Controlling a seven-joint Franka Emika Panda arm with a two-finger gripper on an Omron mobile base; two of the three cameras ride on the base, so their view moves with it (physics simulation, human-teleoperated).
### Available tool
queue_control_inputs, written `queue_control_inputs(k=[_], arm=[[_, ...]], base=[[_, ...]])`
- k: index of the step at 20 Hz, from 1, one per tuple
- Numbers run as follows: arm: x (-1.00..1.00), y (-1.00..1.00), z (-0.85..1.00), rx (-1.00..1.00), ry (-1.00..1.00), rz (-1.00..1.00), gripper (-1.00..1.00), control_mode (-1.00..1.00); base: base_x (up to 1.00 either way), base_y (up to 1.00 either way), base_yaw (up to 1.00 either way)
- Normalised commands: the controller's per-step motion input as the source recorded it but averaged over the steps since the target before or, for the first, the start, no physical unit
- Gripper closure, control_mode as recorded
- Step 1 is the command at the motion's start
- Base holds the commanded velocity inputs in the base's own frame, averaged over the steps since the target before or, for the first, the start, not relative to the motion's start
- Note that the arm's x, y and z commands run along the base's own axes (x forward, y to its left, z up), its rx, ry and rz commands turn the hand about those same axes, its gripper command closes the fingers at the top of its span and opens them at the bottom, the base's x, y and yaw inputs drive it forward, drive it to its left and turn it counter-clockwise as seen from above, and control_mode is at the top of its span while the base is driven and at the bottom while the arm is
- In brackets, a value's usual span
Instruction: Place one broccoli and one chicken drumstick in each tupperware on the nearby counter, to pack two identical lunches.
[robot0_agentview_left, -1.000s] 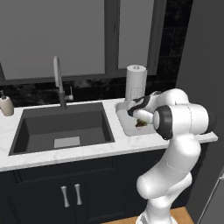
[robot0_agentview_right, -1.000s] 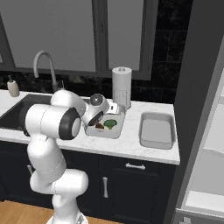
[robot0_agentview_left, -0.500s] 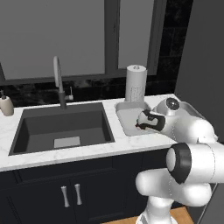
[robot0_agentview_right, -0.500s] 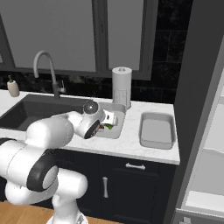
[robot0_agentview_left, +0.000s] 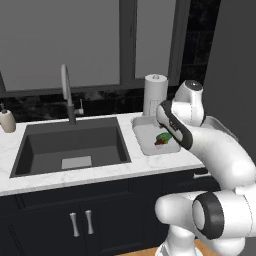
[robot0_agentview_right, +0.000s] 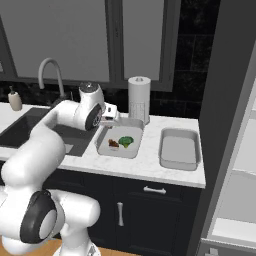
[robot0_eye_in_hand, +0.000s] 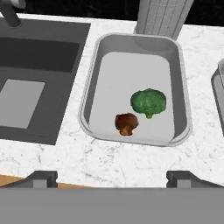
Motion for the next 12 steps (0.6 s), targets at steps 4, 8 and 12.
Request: queue_control_inputs(k=[4,8,12], arm=[[-0.91,0.43,1.0,0.0,0.28,0.18,-1.0,-1.0],[-1.0,0.18,0.68,0.0,0.08,0.05,-1.0,-1.0],[-1.0,-0.01,0.25,-0.01,-0.05,-0.03,-1.0,-1.0]], base=[[0.0,0.0,0.0],[0.0,0.0,0.0],[0.0,0.0,0.0]])
